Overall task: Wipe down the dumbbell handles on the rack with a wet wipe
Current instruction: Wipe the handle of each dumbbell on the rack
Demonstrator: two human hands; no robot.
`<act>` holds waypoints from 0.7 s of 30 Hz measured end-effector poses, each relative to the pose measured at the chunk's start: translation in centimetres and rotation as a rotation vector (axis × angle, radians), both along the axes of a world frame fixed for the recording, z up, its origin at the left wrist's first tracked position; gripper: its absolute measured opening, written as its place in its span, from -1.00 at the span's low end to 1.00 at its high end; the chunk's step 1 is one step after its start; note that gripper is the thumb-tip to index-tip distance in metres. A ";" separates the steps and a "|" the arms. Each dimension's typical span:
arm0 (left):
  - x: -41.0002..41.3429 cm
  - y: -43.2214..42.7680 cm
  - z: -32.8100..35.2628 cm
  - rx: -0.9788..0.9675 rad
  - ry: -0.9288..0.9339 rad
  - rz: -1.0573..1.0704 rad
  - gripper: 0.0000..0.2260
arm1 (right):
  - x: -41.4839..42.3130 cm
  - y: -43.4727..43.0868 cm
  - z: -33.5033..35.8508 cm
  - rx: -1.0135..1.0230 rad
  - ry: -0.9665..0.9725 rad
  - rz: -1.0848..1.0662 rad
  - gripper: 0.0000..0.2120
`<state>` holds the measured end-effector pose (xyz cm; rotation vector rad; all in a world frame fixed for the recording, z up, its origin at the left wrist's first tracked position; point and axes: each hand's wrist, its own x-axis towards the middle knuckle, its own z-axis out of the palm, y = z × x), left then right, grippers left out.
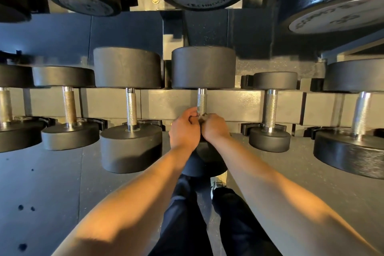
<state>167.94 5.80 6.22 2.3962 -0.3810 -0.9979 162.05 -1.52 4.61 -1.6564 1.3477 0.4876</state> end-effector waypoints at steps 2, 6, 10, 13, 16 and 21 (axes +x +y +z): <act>-0.1 0.1 0.0 -0.020 -0.007 0.013 -0.66 | -0.5 0.0 -0.1 0.022 0.024 0.058 -0.76; -0.1 0.3 -0.3 -0.053 -0.003 0.023 -0.67 | 0.0 -1.6 -0.4 0.112 -0.147 -0.342 -0.74; 0.3 0.7 -0.4 -0.113 0.007 0.083 -0.68 | 0.5 -2.7 -0.2 0.123 -0.202 -0.440 -0.62; 0.2 1.1 -0.6 -0.164 -0.013 0.169 -0.69 | -0.1 -1.6 -0.4 0.065 -0.211 -0.239 -0.70; -0.3 1.4 -0.7 -0.112 -0.048 0.232 -0.71 | -1.2 -0.3 -0.7 0.040 -0.171 -0.082 -0.73; -1.0 3.3 -2.0 -0.101 0.017 0.232 -0.70 | -1.5 -0.5 0.6 0.168 -0.143 -0.045 -0.69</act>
